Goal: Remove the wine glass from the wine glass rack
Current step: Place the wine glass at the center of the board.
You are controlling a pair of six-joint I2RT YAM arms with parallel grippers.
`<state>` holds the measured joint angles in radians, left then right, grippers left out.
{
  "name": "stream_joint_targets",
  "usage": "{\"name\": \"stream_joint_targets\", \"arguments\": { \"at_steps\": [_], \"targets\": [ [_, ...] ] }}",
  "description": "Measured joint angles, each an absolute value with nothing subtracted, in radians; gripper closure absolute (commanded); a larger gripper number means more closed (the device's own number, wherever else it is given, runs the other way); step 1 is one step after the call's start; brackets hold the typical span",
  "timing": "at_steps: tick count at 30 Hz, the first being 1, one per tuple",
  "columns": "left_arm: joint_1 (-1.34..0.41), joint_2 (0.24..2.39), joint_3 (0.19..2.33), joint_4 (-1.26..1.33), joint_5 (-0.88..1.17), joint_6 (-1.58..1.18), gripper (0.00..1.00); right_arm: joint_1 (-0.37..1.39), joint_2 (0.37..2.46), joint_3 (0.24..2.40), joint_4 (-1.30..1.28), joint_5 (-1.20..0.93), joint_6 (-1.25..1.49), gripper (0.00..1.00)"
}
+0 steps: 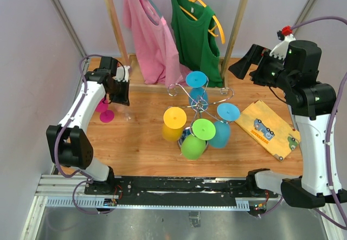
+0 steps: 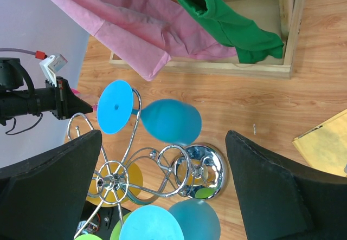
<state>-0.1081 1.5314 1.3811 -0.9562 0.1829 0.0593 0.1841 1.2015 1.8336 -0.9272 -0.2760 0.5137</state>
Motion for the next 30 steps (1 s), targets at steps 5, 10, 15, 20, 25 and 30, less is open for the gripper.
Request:
{"name": "stream_joint_targets", "arguments": {
  "at_steps": [5, 10, 15, 20, 25, 30],
  "targets": [
    [-0.108, 1.533, 1.381, -0.954, 0.181, 0.058, 0.78, 0.184, 1.201, 1.834, -0.927, -0.276, 0.513, 0.02],
    [-0.109, 1.534, 1.381, -0.953, 0.182, 0.056, 0.52, 0.184, 1.201, 1.834, -0.927, -0.276, 0.513, 0.01],
    [-0.109, 1.536, 1.390, -0.958, 0.189, 0.056, 0.41, 0.184, 1.201, 1.833, -0.927, -0.278, 0.512, 0.01],
    [-0.109, 1.537, 1.443, -0.987, 0.200, 0.053, 0.39, 0.184, 1.200, 1.827, -0.926, -0.280, 0.512, 0.01],
    [-0.109, 1.536, 1.520, -1.020, 0.209, 0.057, 0.39, 0.184, 1.200, 1.820, -0.926, -0.283, 0.511, 0.01],
    [-0.109, 1.534, 1.614, -1.054, 0.237, 0.056, 0.39, 0.184, 1.205, 1.818, -0.926, -0.292, 0.511, 0.02]
  ]
}}
